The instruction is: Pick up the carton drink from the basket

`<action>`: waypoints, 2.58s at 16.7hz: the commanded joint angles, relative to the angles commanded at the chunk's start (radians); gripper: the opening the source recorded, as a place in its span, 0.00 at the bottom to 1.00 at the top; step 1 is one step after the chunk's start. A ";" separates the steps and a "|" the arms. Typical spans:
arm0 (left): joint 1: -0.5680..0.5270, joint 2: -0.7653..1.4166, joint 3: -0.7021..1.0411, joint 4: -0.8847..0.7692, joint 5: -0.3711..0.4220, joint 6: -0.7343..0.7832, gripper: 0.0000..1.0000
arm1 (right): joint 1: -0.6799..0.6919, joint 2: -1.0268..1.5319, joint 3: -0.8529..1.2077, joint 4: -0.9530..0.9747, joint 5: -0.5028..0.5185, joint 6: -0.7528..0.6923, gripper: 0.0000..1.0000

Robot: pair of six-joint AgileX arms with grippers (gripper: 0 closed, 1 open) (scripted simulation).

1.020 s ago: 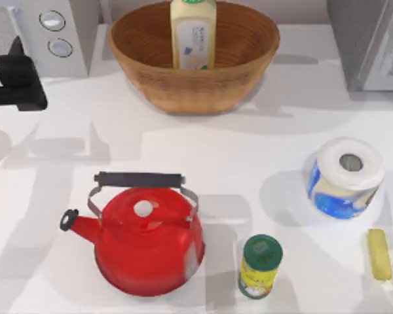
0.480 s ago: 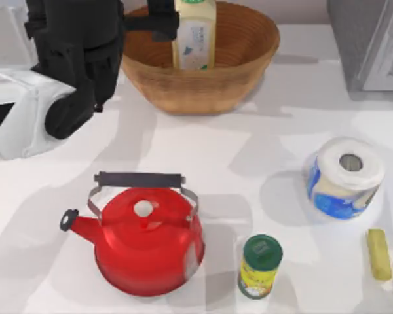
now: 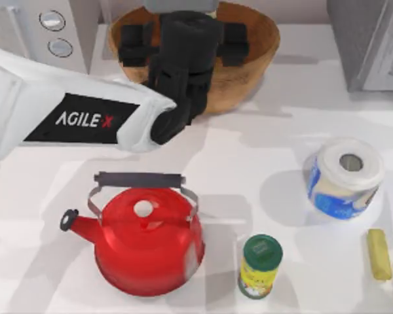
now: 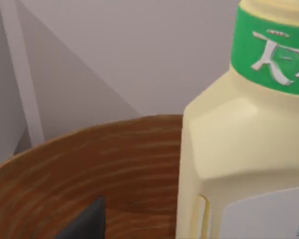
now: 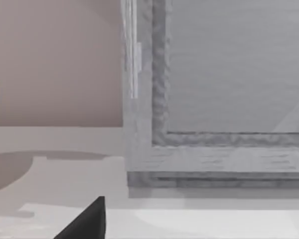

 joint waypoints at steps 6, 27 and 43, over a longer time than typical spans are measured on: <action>-0.016 0.047 0.027 0.012 -0.012 -0.002 1.00 | 0.000 0.000 0.000 0.000 0.000 0.000 1.00; 0.043 0.198 0.238 -0.039 0.048 0.014 0.62 | 0.000 0.000 0.000 0.000 0.000 0.000 1.00; 0.043 0.198 0.238 -0.039 0.048 0.014 0.00 | 0.000 0.000 0.000 0.000 0.000 0.000 1.00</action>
